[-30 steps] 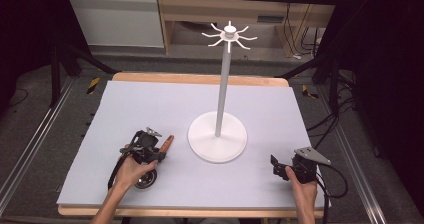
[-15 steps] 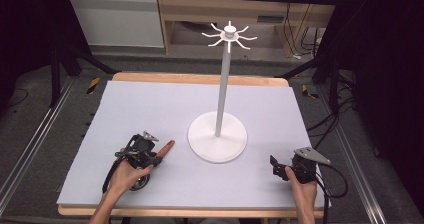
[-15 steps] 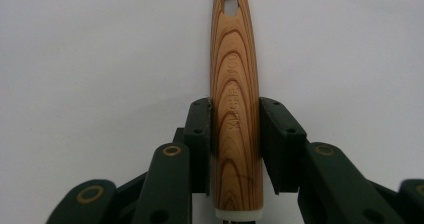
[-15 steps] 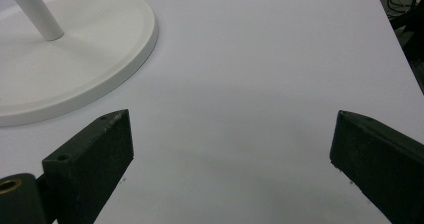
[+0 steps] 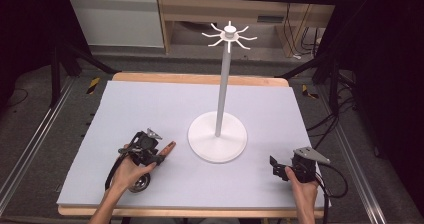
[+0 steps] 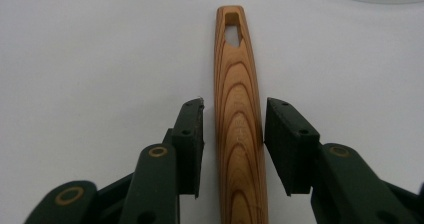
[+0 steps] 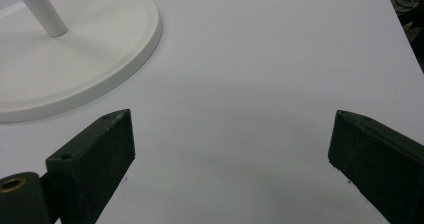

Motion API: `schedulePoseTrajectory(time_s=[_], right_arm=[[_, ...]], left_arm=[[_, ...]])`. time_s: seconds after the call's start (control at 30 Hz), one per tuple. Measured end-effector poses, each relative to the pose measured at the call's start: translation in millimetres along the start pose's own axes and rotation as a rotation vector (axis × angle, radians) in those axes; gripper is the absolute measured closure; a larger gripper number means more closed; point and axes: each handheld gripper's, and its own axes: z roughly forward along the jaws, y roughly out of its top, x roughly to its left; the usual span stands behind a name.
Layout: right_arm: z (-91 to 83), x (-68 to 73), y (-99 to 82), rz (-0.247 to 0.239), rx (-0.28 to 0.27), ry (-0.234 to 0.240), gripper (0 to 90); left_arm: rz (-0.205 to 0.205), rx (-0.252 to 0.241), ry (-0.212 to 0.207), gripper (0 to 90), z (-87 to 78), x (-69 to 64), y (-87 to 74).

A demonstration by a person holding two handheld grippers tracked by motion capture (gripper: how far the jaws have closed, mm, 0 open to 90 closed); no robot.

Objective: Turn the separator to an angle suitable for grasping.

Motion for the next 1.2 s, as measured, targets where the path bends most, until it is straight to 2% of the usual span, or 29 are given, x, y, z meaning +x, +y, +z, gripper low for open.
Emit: schedulePoseTrajectory(time_s=[0.13, 0.17, 0.37, 0.5, 0.73, 0.83, 0.87, 1.1, 1.2], right_arm=[[0.7, 0.5, -0.4, -0.006, 0.002, -0.001, 5.1], [0.9, 0.4, -0.5, -0.009, 0.001, -0.002, 5.0], [1.2, 0.2, -0.5, -0.012, 0.002, 0.0, 4.9], [1.2, 0.2, -0.4, -0.008, 0.005, 0.004, 4.9], [1.3, 0.7, -0.5, -0.008, 0.008, 0.011, 4.9], [1.3, 0.6, -0.5, -0.008, 0.007, 0.01, 4.9], [1.3, 0.5, -0.5, -0.007, 0.008, 0.01, 4.9], [1.7, 0.8, -0.5, -0.006, 0.011, 0.015, 4.9], [2.1, 1.1, -0.6, -0.007, 0.013, 0.017, 4.9]], left_arm=[[0.033, 0.016, -0.01, 57.8, 2.4, -0.3, 7.8], [0.036, 0.021, 0.0, 57.6, 3.9, -0.6, 9.8], [0.049, 0.047, -0.001, 61.2, 10.5, -0.6, 14.8], [0.046, 0.063, -0.016, 64.5, 12.8, 0.3, 14.9], [0.047, 0.08, -0.027, 64.7, 14.4, 1.7, 15.7], [0.054, 0.093, -0.023, 64.2, 14.8, 1.3, 17.2], [0.057, 0.106, -0.01, 64.1, 15.4, -0.4, 19.1], [0.046, 0.113, -0.005, 64.1, 16.2, -2.5, 20.2], [0.054, 0.126, 0.006, 64.7, 16.2, -3.4, 21.5]])
